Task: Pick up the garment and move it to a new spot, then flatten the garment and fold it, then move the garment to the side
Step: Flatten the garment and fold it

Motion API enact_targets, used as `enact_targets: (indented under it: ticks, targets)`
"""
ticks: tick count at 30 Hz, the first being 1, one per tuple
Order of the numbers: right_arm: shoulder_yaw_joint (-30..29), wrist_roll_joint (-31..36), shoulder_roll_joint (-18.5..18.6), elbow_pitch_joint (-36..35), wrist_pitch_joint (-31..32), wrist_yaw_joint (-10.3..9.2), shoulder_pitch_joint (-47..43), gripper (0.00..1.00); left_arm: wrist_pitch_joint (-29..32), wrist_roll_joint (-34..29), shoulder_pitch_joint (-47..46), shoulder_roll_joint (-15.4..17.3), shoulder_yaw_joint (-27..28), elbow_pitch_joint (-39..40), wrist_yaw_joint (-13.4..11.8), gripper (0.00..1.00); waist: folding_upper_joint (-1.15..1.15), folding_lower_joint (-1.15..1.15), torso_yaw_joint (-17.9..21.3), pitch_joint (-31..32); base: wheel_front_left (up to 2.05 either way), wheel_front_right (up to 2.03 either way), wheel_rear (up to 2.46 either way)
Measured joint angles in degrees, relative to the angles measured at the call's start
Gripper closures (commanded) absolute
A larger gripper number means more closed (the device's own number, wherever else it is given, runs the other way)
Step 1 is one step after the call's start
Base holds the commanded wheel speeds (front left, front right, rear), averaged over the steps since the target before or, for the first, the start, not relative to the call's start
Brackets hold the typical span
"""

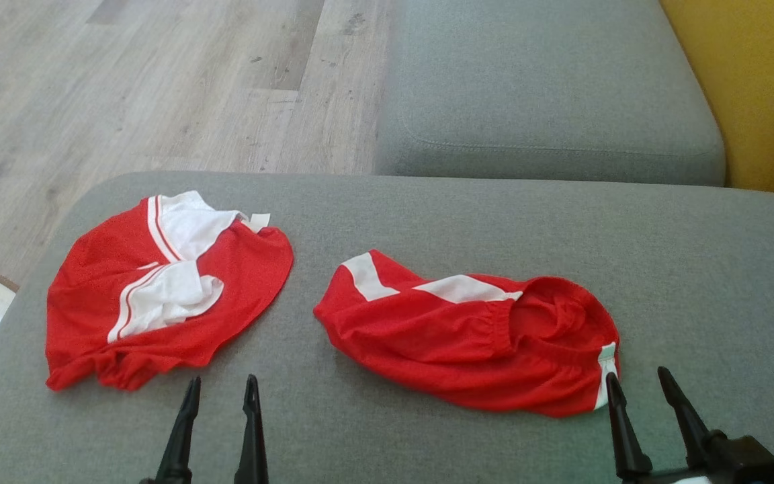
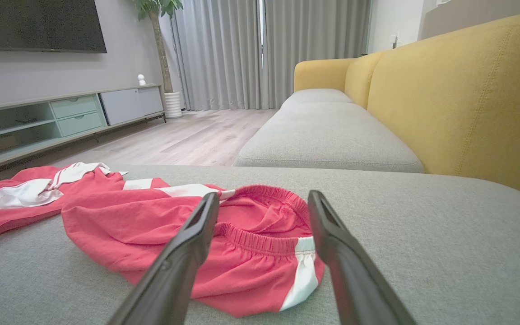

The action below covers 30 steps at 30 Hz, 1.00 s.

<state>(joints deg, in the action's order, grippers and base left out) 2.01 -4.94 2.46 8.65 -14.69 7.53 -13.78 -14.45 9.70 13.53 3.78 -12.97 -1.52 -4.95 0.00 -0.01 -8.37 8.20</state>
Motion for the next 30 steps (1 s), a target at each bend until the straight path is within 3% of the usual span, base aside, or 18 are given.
enact_targets:
  ticks: [30]
  targets:
    - [0.6,0.0,0.0,-0.3,0.0,0.00,0.0,0.00,0.0,-0.1,0.6,-0.3,0.3,-0.5,0.4,0.00,0.00,0.01,0.6,0.1,0.00,0.00,0.00]
